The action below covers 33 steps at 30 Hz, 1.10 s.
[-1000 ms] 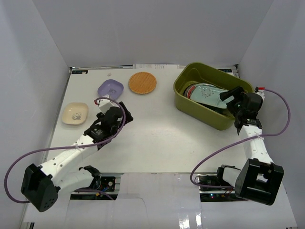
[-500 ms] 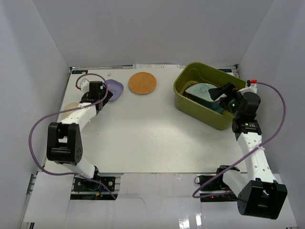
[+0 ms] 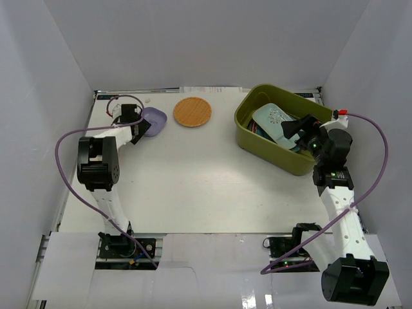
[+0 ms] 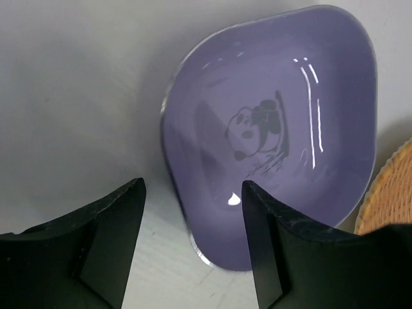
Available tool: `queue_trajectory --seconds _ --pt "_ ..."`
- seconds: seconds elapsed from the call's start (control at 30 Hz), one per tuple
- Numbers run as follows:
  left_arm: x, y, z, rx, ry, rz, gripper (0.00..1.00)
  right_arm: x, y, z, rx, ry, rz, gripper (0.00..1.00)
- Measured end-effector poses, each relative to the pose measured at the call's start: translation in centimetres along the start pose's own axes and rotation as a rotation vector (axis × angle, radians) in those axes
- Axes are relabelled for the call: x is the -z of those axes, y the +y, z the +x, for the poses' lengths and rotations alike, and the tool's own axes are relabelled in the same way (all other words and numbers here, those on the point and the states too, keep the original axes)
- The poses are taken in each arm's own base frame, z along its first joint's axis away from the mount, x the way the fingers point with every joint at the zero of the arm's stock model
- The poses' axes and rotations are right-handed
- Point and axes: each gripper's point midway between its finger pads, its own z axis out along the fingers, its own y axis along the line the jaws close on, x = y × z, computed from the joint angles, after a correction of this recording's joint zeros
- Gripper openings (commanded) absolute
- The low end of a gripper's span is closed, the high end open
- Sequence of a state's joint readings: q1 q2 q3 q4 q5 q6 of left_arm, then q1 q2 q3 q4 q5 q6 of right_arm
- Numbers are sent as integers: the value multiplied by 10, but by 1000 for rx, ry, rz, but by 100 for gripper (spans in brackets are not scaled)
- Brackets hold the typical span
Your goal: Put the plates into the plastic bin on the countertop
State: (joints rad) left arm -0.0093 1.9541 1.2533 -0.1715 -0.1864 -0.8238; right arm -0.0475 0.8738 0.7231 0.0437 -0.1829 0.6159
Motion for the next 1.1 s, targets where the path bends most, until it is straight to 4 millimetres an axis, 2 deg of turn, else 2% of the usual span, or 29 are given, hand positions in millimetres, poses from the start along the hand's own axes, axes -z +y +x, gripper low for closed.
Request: queue_trajectory --seconds 0.07,0.1,0.23,0.37,0.43,0.5,0.63,0.73,0.8,0.87,0.93,1.03,1.1 --pt "-9 -8 -3 2 0 14 57 1 1 0 6 2 -7 93" --pt "-14 -11 -3 3 0 19 40 3 3 0 9 4 -14 93" --pt "-27 -16 -3 0 5 24 0 10 14 3 29 17 -57 92" --pt "-24 -16 -5 -4 -4 29 0 15 26 9 53 42 -112 92" --pt "-15 -7 -2 -13 -6 14 0 15 33 18 65 79 -142 91" --pt "3 3 -1 -28 -14 2 0 13 43 31 79 133 -183 90" --pt "60 13 -7 -37 -55 44 0 8 79 68 128 268 -296 90" --pt "117 -2 -19 -37 -129 163 0 10 118 99 186 376 -403 92" --pt "157 -20 -15 -57 -163 277 0 12 143 117 233 434 -463 94" --pt "193 -37 3 -96 -162 397 0 13 166 133 283 485 -509 97" --pt "219 -47 27 -141 -129 494 0 12 187 144 333 512 -539 98" --pt "237 -46 62 -205 -45 576 0 9 214 153 401 521 -568 97" --pt "243 -40 76 -228 2 599 0 5 225 157 435 519 -569 97"
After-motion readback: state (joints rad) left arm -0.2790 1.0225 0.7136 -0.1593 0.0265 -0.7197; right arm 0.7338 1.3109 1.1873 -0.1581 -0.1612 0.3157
